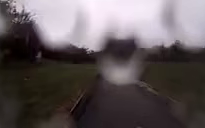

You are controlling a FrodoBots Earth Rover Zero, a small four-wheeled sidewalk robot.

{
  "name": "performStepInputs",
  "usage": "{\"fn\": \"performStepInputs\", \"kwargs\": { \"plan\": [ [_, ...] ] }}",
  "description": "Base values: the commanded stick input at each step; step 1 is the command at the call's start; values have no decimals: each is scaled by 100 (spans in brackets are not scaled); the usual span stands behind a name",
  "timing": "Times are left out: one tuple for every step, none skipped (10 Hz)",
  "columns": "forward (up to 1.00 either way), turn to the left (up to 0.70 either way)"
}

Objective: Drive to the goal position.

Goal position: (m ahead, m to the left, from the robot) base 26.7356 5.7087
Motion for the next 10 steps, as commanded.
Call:
{"fn": "performStepInputs", "kwargs": {
  "plan": [
    [70, 0],
    [70, 0],
    [70, 0],
    [70, 0],
    [70, 0],
    [70, 0],
    [70, 0],
    [70, 0],
    [70, 0],
    [70, 0]
  ]
}}
